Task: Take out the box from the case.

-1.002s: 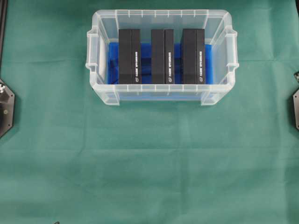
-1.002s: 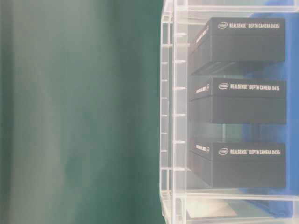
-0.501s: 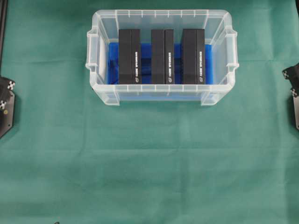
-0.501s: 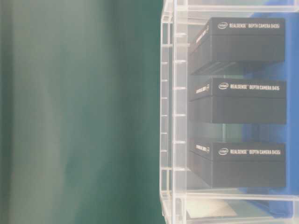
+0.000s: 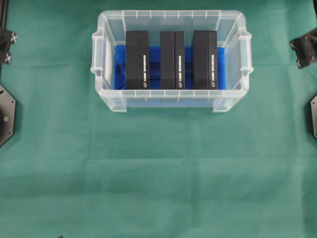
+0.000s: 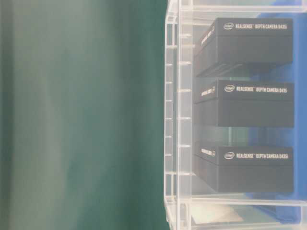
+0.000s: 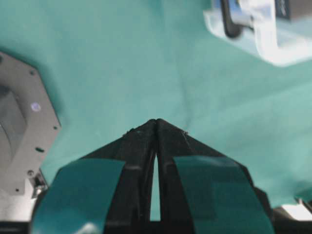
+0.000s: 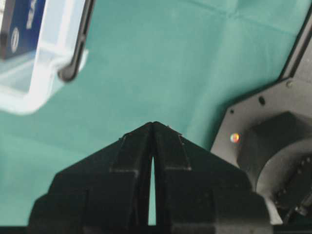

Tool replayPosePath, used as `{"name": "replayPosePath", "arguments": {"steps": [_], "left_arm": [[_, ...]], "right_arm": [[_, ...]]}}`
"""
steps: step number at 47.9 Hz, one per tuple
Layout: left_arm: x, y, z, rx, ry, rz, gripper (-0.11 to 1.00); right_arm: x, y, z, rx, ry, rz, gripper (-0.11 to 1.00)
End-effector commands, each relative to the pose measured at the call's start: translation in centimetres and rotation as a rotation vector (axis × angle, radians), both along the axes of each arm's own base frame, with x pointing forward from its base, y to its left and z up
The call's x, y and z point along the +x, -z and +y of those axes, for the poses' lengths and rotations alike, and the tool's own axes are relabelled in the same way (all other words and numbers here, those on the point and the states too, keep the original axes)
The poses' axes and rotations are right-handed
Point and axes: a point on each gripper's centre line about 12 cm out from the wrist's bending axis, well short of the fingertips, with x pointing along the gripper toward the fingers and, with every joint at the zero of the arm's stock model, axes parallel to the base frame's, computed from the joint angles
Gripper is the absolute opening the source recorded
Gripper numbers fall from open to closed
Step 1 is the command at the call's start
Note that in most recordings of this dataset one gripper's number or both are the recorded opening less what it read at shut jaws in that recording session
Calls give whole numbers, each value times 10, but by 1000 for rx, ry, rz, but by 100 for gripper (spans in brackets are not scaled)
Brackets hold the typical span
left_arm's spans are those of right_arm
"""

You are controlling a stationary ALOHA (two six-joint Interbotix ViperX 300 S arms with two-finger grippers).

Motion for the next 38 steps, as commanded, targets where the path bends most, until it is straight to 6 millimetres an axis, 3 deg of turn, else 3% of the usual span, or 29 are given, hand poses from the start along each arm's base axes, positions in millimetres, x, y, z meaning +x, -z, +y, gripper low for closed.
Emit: {"name": "replayPosePath", "arguments": {"steps": [1,26,31,38], "left_arm": [[0,-5,6,8,-17,-14,1],[-1,-4,5,-5,-20,-20,4],[-1,-4,5,-4,-19,-30,12],[-4,-3,4,3,-16,-54,46]], "right_arm": [[2,-8,-5,-9,16,-28,0],[4,-4,-4,4,16,-35,1],[4,-3,-4,6,21,-29,20],[2,2,-4,12,44,-12,65]]}}
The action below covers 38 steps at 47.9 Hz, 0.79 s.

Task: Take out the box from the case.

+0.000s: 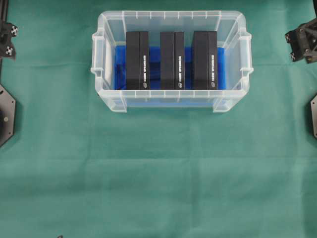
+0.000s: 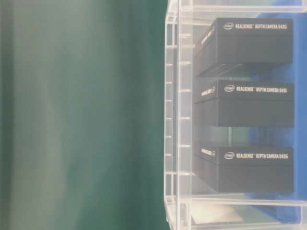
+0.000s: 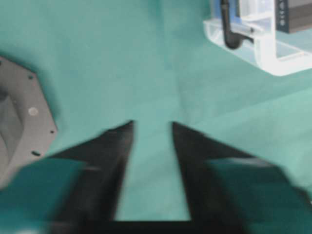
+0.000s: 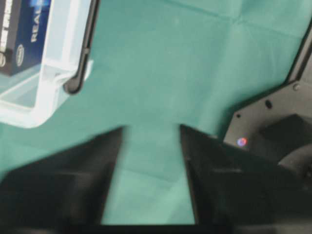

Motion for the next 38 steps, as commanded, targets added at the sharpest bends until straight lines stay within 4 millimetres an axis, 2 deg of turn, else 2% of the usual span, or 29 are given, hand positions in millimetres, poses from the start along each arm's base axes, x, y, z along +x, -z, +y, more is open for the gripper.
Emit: {"name": "replayPosePath", "arguments": {"steps": [1,3,5,9,38], "left_arm": [[-3,-4,-1,5,-3,-29,53],[-4,-4,-1,5,-6,-29,68],[-6,-5,-2,0,-15,-30,81],[-5,-4,-2,-8,-29,-23,97],[-2,-2,-1,-17,-44,-12,96]], "right_arm": [[-1,-1,0,0,13,-3,71],[-1,-1,0,2,23,-3,84],[-2,0,-1,1,31,-2,92],[-2,0,-1,-3,47,-4,94],[-1,0,-1,2,62,-3,93]]}}
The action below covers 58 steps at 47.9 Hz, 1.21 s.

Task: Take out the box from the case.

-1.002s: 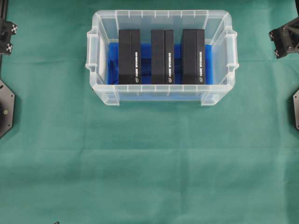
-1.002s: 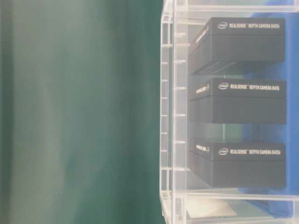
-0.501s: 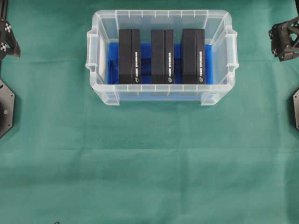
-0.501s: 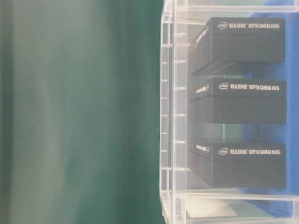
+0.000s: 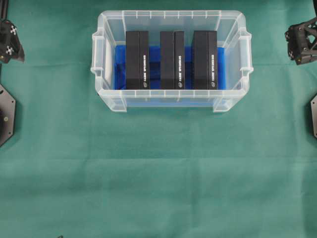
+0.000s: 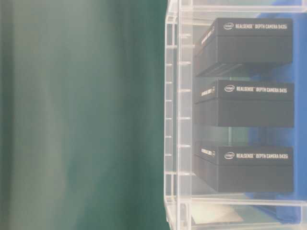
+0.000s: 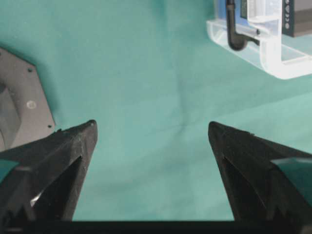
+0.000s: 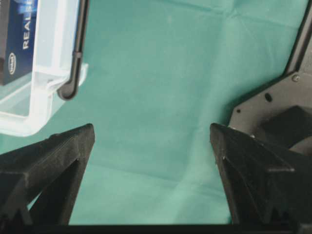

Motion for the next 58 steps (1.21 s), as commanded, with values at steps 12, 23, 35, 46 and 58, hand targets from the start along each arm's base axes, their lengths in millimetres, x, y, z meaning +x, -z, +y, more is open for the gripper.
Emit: {"name": "replayPosePath", "arguments": {"steps": [12,23,35,46,58], "left_arm": [[-1,-4,0,-2,-7,-1,96],[-6,-3,-2,-19,-19,43,95],[-7,-3,-2,-17,-18,42,95],[-7,-3,-2,-14,-16,43,95],[-7,-3,-1,-14,-16,45,95]], "right_arm": [[0,-4,0,2,26,-13,93],[7,-1,-1,9,27,3,93],[31,1,-4,26,19,12,93],[67,0,-6,27,5,1,93],[111,-3,-8,23,4,-41,93]]}}
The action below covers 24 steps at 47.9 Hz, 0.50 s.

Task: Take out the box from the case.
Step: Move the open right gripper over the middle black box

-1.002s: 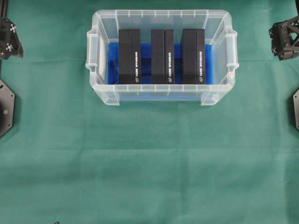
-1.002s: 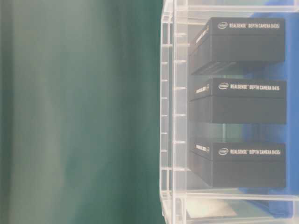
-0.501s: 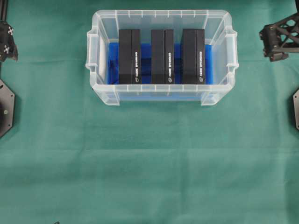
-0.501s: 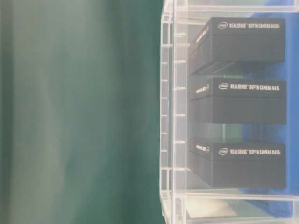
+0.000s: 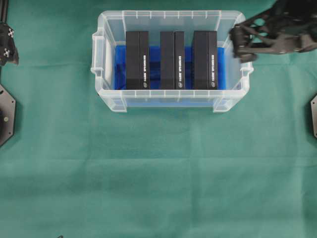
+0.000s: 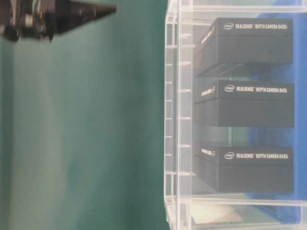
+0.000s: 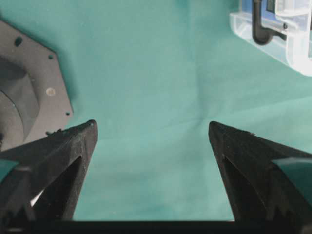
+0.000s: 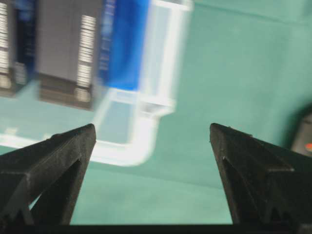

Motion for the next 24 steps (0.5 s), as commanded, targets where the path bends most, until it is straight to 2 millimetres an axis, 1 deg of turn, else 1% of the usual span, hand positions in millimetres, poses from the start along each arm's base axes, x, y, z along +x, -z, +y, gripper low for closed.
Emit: {"name": "replayPosePath", "arguments": {"steps": [1,16,24], "left_arm": [[0,-6,0,10,0,-18,95],[-1,-5,0,11,6,-14,95],[-1,-5,0,10,7,-11,95]], "right_arm": [[13,-13,1,-7,-9,-49,93],[63,-13,-2,-9,-26,-61,93],[84,-13,-3,-11,-29,-75,93]]}}
